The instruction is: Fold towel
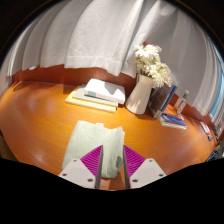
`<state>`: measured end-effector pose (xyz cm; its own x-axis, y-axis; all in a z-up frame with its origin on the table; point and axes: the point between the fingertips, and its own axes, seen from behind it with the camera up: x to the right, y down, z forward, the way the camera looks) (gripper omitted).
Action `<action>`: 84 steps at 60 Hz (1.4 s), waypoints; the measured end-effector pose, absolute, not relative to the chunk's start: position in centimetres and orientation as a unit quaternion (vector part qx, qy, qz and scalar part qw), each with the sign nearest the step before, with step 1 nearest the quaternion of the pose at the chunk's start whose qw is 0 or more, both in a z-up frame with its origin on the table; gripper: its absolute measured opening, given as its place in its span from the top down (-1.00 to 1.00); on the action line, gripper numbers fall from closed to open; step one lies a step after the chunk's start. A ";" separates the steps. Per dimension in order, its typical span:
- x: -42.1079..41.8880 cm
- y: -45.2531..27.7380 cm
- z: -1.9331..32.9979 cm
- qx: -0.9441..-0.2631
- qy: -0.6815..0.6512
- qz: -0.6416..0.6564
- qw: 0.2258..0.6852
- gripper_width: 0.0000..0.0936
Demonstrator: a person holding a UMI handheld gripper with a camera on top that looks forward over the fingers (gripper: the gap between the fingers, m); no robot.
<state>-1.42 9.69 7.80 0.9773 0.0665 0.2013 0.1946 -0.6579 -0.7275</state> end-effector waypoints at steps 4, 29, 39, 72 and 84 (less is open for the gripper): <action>-0.2 8.6 7.1 -0.912 -0.072 -0.060 0.400 0.13; 11.0 0.2 24.5 -0.856 -0.051 0.012 0.514 -0.37; 16.9 -4.4 29.1 -0.849 -0.049 0.000 0.526 -0.38; 24.4 -10.9 28.1 -0.866 0.005 -0.005 0.501 -0.38; 24.3 -11.3 28.1 -0.868 0.007 -0.004 0.496 -0.38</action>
<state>24.34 -11.28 28.05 0.9999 -0.0171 0.0005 -0.0082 -0.5081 -0.8612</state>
